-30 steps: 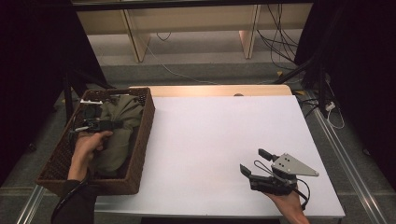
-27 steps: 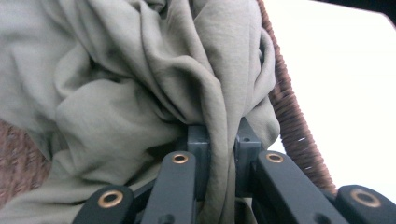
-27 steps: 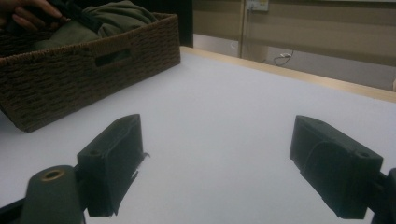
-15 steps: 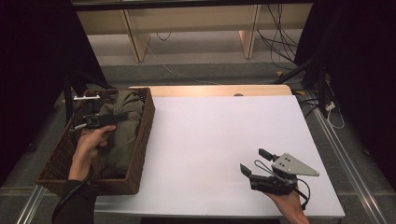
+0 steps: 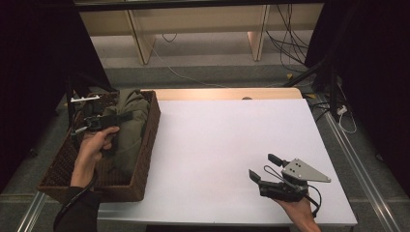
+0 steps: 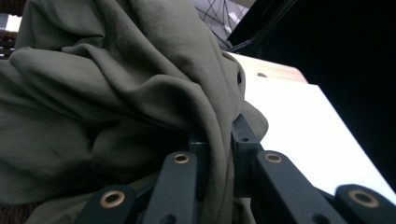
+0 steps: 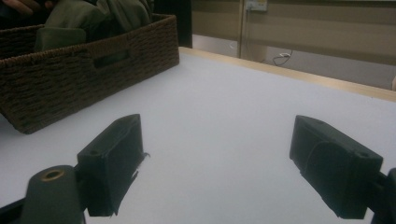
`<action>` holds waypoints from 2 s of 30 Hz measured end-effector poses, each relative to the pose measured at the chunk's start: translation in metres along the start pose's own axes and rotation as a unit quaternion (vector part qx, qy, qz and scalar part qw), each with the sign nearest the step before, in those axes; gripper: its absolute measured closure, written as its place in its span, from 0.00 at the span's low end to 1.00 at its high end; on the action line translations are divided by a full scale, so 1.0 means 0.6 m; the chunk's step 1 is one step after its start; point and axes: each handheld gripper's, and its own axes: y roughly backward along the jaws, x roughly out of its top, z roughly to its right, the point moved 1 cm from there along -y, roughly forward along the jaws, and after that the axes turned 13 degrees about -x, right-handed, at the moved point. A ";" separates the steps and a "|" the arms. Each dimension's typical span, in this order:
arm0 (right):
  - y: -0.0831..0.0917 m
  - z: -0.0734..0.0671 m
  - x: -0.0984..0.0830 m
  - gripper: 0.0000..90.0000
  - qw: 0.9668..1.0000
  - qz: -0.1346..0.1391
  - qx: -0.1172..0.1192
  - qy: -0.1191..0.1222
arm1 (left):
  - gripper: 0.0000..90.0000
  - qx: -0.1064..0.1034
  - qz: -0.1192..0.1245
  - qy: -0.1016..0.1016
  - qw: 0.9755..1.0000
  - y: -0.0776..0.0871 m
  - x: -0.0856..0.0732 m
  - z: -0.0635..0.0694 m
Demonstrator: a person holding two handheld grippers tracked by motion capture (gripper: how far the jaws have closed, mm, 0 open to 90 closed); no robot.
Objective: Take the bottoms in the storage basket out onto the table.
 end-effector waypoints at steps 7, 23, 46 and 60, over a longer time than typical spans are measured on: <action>0.000 0.001 0.000 0.20 1.000 0.001 0.000 -0.001 | 0.92 -0.017 0.016 0.000 1.000 0.005 0.005 0.011; 0.000 0.002 0.000 0.20 1.000 0.000 -0.001 -0.002 | 0.92 -0.063 0.042 -0.024 0.997 0.014 0.019 0.059; 0.001 0.003 0.000 0.20 1.000 -0.001 -0.003 -0.005 | 0.92 -0.124 0.027 -0.070 0.989 -0.009 0.019 0.147; 0.000 0.006 0.000 0.20 1.000 0.000 -0.004 -0.009 | 0.92 -0.166 0.006 -0.091 0.982 -0.036 0.013 0.197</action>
